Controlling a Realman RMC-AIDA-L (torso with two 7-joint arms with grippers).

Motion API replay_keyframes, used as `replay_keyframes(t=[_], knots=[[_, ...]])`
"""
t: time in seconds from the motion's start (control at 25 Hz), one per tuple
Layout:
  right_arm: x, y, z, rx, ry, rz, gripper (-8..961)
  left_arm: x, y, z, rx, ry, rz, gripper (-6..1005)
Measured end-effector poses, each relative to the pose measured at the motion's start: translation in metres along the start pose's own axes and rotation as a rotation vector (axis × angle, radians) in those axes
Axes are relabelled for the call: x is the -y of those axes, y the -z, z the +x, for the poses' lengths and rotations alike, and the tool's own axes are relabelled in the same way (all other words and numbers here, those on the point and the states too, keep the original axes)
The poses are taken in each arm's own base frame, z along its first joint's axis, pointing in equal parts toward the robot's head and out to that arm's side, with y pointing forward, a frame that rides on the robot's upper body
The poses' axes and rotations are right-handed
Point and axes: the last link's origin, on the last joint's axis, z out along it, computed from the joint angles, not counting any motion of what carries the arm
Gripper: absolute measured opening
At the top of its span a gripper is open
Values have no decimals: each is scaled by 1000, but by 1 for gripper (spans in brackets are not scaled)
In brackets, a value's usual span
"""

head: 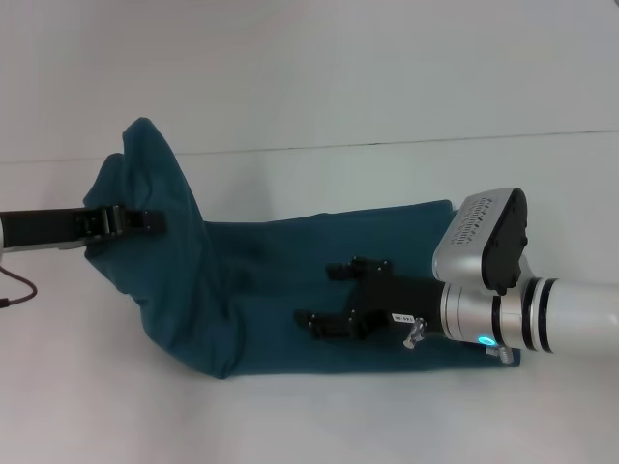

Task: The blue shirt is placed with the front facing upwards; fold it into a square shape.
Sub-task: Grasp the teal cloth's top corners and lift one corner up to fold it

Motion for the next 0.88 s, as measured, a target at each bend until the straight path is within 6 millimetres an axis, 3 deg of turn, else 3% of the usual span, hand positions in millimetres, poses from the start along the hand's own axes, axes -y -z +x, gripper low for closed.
replay_keyframes(t=[0.44,0.64,0.76,0.88], knots=[[0,1,0,24,-9,14,826,-4,-1,0,3,-2,-21,131],[0,1,3,47,-31,34,621,-7,-2,0,2,-8,-35,132],[-2,0,4,45,-27,30,379,-8,-3,0,5,-12,-39,133],[-3,0,4,44,-27,28,195,-9,-4,1,6,-14,-42,133]])
